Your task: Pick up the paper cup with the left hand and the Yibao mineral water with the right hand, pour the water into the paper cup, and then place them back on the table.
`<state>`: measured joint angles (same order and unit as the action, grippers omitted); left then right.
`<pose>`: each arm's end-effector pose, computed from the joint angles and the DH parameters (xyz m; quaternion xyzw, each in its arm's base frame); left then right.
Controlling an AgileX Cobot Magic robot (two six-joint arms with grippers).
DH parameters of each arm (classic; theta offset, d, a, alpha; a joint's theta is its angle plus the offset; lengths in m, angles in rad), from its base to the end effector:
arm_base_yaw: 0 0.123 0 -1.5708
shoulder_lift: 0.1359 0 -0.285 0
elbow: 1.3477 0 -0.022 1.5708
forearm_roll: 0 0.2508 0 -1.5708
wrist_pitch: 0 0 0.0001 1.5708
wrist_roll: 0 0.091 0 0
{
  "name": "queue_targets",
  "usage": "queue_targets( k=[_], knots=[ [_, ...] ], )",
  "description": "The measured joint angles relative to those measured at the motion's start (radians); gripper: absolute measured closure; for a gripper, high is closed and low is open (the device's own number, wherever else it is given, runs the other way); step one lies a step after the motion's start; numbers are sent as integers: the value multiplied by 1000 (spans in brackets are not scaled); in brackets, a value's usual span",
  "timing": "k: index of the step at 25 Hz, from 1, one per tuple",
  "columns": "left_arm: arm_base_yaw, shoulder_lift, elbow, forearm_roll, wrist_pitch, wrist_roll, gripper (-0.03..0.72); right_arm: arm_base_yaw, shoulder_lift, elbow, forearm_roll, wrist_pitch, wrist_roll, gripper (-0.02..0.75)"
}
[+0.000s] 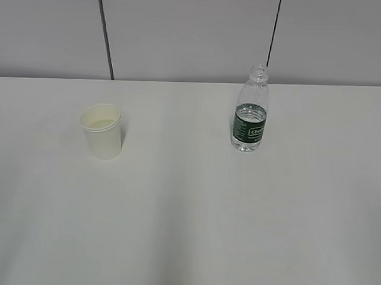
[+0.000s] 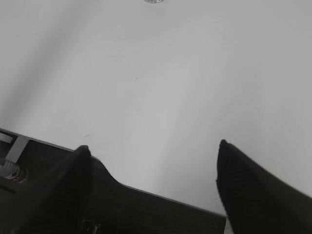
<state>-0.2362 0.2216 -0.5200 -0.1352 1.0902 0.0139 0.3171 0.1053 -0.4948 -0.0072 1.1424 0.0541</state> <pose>0.0228 -0.0167 0.2791 0.1098 0.8989 -0.1135 0.4087 0.0073 0.0018 0.2694 -0.1178 0.8916 0.0771 0.4304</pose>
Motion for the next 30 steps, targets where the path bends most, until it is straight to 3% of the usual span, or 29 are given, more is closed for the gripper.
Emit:
queue_targets(
  k=[2, 10, 14, 30],
  knots=[
    [46, -28, 0, 0, 0, 0, 265, -36, 0, 0, 0, 0, 0, 151],
    [257, -169, 0, 1, 1, 0, 265, -339, -28, 0, 0, 0, 1, 151],
    [286, -227, 0, 1, 4, 0, 265, -361, -112, 0, 0, 0, 1, 151],
    [287, -239, 0, 1, 8, 0, 265, -367, -123, 0, 0, 0, 1, 151]
  ],
)
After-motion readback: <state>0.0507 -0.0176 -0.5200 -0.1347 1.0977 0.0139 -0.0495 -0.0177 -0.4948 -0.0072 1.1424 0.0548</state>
